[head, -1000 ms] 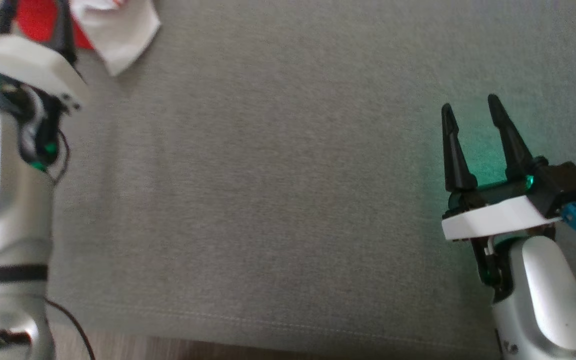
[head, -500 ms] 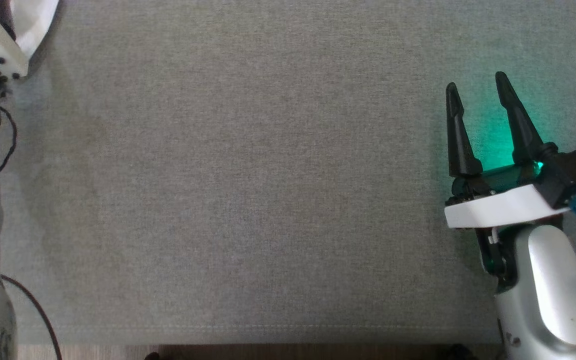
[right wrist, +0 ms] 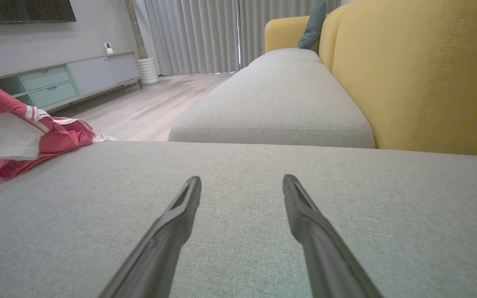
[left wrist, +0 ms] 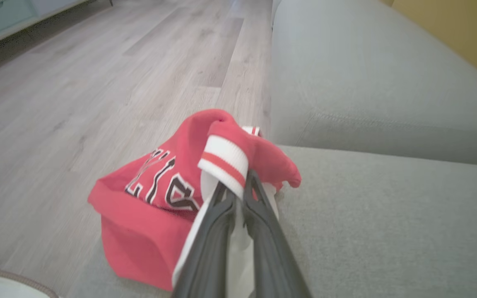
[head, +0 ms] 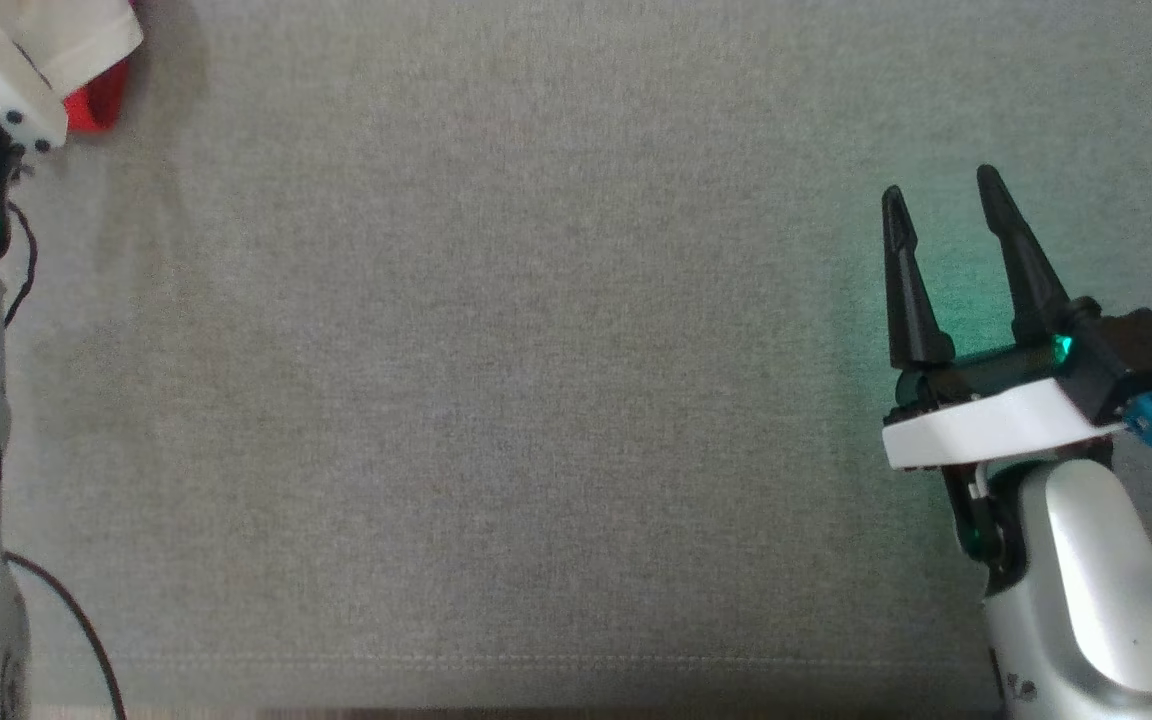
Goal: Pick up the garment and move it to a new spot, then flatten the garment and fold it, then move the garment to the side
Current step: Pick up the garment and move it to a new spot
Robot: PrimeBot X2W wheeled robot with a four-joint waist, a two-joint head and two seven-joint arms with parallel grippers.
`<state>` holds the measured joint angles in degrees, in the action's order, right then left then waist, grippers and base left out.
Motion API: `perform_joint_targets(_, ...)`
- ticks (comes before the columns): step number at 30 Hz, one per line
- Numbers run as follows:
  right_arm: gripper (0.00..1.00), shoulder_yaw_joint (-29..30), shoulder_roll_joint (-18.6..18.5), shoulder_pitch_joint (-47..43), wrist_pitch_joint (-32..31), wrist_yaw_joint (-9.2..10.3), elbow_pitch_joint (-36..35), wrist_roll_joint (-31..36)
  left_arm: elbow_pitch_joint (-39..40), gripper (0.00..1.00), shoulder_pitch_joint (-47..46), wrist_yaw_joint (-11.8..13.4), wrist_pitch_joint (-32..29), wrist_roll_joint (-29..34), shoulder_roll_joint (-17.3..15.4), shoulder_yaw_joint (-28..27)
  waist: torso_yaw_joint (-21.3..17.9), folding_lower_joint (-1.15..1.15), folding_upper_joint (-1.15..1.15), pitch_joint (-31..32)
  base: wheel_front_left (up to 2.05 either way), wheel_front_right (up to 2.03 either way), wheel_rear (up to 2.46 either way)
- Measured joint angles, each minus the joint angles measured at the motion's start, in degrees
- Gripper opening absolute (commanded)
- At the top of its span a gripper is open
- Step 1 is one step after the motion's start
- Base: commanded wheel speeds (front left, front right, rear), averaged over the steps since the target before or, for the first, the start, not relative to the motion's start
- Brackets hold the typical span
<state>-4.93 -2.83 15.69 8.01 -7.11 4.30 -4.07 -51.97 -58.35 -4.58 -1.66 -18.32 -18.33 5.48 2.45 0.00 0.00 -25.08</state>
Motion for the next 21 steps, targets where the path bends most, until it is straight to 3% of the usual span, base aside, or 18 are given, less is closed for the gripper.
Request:
perform_joint_targets(12,1.00,0.3,0.0,-4.3,2.3,0.00,5.1,-3.4,7.2,0.00,-0.8,-2.5,0.9,0.5,2.5,8.2,-1.5,0.00,0.00,11.9,0.00,0.00,0.00)
perform_joint_targets(21,1.00,1.7,0.0,-7.5,3.9,0.00,8.2,-6.1,21.1,0.00,-0.4,-2.6,-2.4,-4.1,7.1,17.6,-5.6,0.00,0.00,19.9,0.00,0.00,0.00)
